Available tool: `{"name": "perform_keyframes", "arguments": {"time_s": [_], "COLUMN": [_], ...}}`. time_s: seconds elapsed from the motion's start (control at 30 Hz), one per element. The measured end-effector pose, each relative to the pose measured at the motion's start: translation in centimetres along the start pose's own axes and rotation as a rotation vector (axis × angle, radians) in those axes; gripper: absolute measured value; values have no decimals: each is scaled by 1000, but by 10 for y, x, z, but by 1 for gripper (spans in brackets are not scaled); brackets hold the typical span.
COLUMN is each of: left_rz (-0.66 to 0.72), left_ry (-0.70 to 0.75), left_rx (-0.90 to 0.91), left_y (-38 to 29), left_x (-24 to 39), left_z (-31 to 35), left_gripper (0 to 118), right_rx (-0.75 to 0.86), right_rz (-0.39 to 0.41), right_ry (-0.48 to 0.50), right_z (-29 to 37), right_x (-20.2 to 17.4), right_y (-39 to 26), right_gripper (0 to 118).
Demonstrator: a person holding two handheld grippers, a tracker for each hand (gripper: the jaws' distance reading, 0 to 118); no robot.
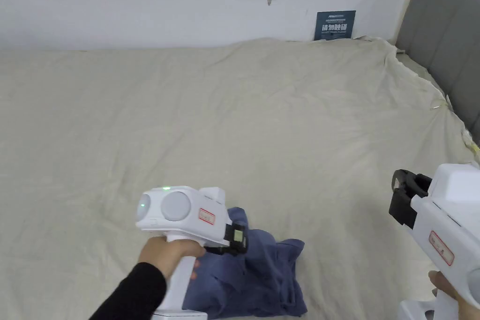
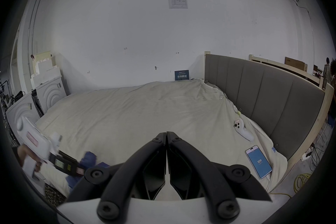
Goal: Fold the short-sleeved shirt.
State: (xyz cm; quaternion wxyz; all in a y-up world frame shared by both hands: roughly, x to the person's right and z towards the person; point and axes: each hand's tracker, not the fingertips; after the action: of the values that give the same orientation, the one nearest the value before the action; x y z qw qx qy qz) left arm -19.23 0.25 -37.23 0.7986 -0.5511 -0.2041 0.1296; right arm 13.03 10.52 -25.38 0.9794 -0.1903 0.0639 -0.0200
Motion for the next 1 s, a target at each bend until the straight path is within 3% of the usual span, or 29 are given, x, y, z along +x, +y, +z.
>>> {"name": "perform_keyframes", "arguments": {"time_s": [0.17,0.23,0.27,0.4,0.47,0.67,0.9,0.97,1.0], "left_rz": [-69,-77,-72,-53,-39,3,-21,-55,-77], "left_ry": [72,97,96,9,2,-63,130,211,237], "left_rx": [-79,-81,-80,-45,-40,167,346,404,432], "left_y": [-2,-12,-13,-17,-16,-7,-15,-24,-28], "left_x": [26,33,34,41,43,28,8,1,-1], "left_z": [-54,-71,-75,-65,-54,13,65,63,61], "left_gripper": [9,14,21,77,92,93,91,81,65], "right_rx": [-21,-24,-25,-27,-27,-16,0,2,3], "right_rz": [33,36,33,27,29,30,28,26,27], "right_ry": [-1,-1,-1,1,2,-1,-7,-8,-8], "right_z": [-1,-2,-2,-4,-4,-3,1,2,2], "right_x": [0,0,0,1,1,3,3,3,3], "right_y": [-5,-7,-8,-9,-9,-5,0,1,1], "right_gripper": [0,0,0,0,0,0,0,0,0]}}
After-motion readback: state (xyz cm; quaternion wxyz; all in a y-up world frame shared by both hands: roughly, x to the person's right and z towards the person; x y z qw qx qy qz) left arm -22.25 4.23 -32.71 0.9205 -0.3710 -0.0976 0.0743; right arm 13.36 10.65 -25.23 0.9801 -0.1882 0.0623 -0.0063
